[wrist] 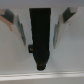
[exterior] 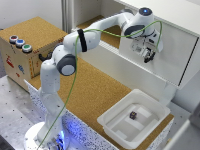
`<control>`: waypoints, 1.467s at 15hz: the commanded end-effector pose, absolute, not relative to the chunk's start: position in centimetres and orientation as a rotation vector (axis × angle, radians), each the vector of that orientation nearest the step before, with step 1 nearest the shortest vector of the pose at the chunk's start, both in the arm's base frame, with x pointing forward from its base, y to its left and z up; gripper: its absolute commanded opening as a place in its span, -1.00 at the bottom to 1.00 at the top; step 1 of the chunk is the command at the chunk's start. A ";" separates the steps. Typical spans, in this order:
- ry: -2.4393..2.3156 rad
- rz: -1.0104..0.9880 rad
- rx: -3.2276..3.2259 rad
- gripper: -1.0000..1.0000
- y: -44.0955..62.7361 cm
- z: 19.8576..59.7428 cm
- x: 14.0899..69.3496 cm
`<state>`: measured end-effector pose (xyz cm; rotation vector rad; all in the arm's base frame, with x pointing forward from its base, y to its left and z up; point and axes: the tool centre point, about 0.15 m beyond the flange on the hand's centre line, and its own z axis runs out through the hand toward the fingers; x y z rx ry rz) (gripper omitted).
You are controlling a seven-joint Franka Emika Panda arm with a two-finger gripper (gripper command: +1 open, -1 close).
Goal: Move the door all the way to the left
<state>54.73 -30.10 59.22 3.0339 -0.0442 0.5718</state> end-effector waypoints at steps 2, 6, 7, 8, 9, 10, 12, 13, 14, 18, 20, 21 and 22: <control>-0.023 0.556 3.083 -1.00 -31.0 58.2 57.8; -0.029 0.546 3.095 -1.00 -28.9 57.8 57.8; -0.040 0.541 3.090 -1.00 -27.9 57.5 57.6; -0.041 0.538 3.090 -1.00 -27.0 57.4 57.4; -0.047 0.538 3.086 -1.00 -25.9 57.3 57.2; -0.054 0.536 3.076 -1.00 -24.9 57.2 56.8; -0.047 0.551 3.050 -1.00 -22.2 57.4 55.9; -0.045 0.552 3.046 -1.00 -21.2 57.4 55.5; -0.040 0.564 3.042 -1.00 -20.1 57.6 55.1; -0.043 0.554 3.030 -1.00 -16.6 57.5 54.9; -0.035 0.557 3.017 -1.00 -14.8 57.4 54.9; -0.021 0.560 3.013 -1.00 -13.6 57.6 55.1; -0.006 0.561 3.014 -1.00 -12.6 57.6 55.2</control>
